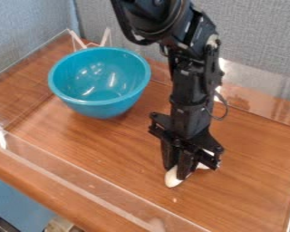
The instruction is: Put the mushroom in the blue bowl
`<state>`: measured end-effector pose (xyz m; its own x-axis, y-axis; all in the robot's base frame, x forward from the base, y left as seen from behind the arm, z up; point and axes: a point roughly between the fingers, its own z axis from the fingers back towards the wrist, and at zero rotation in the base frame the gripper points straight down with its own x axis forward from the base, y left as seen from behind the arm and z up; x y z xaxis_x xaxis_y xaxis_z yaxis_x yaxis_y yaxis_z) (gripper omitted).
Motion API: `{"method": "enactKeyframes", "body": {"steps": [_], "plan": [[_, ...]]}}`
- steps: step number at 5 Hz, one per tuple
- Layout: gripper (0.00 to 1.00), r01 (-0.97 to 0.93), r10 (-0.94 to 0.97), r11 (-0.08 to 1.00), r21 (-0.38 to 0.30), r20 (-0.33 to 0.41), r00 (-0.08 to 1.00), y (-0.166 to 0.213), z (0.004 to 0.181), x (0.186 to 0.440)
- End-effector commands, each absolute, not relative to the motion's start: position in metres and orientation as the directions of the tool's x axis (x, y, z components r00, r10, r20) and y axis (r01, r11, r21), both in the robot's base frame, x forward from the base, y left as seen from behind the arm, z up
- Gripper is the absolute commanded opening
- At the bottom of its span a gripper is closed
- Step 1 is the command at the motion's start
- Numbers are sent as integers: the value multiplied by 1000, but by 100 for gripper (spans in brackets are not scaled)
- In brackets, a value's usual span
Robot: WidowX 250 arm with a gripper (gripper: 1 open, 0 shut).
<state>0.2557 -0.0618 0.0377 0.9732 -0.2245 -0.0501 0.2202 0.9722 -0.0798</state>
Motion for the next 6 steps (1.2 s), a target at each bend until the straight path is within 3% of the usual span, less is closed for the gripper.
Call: {"method": "enactKeyframes", "body": {"steps": [1,4,5,6], "plan": [[100,213,-215,973,-85,-8,977,-61,47,262],[100,203,-205,975,-87,-20,979,-60,37,266],[0,201,-204,976,-86,-25,979,-60,32,267],[0,199,-202,976,-91,-20,979,-60,34,267]]}}
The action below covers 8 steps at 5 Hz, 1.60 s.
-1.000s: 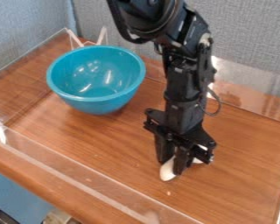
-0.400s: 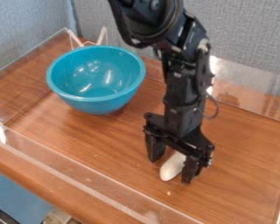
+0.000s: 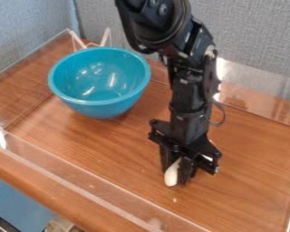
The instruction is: Put the mushroom in the blue bowl
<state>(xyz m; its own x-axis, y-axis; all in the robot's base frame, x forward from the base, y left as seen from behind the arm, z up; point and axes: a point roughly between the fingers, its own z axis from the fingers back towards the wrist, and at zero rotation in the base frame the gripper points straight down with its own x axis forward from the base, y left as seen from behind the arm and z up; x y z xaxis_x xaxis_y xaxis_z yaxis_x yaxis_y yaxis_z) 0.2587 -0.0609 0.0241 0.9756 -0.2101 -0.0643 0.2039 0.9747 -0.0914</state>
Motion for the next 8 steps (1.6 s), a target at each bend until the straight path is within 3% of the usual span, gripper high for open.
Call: {"method": "enactKeyframes", "body": {"steps": [1,2,4,5,6,7,8], "plan": [[0,191,-188,977,-96,34,982,-54,67,271],[0,139,-131,986,-93,90,987,-29,110,285],[0,-53,61,997,-60,138,989,64,178,314],[0,-121,126,992,-48,129,984,102,184,312],[0,-128,132,991,-45,108,985,112,176,309],[0,-83,87,996,-46,93,992,101,171,303],[0,-39,44,998,-53,102,994,88,181,300]]}}
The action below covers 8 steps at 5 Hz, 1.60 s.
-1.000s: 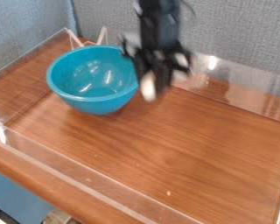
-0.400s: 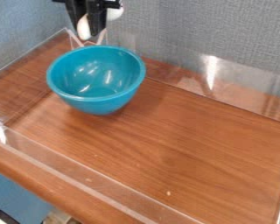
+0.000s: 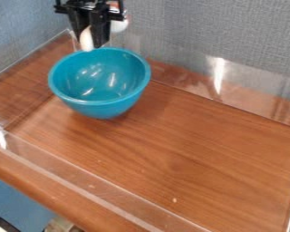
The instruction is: Put the mushroom in the blue bowl
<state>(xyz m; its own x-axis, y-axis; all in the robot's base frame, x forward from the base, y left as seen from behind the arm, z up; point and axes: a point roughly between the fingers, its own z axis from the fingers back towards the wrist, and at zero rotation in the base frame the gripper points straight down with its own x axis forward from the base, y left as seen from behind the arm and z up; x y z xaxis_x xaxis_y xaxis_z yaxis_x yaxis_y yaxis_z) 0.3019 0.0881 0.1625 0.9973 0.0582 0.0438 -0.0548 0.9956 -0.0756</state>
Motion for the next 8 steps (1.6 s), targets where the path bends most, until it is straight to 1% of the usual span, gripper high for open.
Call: {"method": "enactKeyframes", "body": {"steps": [1,2,8], "plan": [[0,-1,7,998,-58,107,994,77,187,298],[0,25,-19,998,-61,104,994,72,188,297],[0,55,-53,997,-52,28,998,79,157,302]]}}
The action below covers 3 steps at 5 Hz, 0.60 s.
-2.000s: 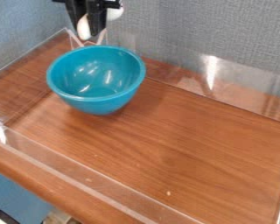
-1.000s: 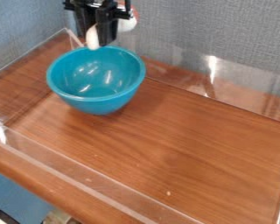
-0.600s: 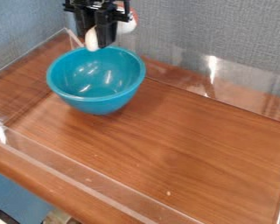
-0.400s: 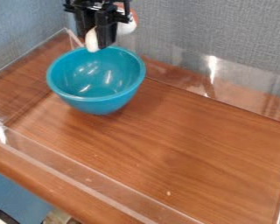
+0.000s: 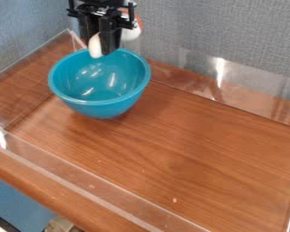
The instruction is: Put the mushroom in the blue bowl
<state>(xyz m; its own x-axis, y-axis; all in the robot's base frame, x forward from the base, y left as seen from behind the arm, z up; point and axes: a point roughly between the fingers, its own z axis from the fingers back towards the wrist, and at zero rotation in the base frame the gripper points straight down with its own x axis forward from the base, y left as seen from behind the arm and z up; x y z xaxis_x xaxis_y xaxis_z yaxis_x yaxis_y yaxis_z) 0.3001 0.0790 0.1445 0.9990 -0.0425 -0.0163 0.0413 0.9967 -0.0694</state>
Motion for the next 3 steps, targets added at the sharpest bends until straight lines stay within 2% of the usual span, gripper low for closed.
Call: {"method": "enactKeyframes", "body": {"steps": [1,3], "plan": [[0,54,-53,997,-49,18,998,81,153,305],[0,48,-49,998,-43,-8,999,89,142,311]]}}
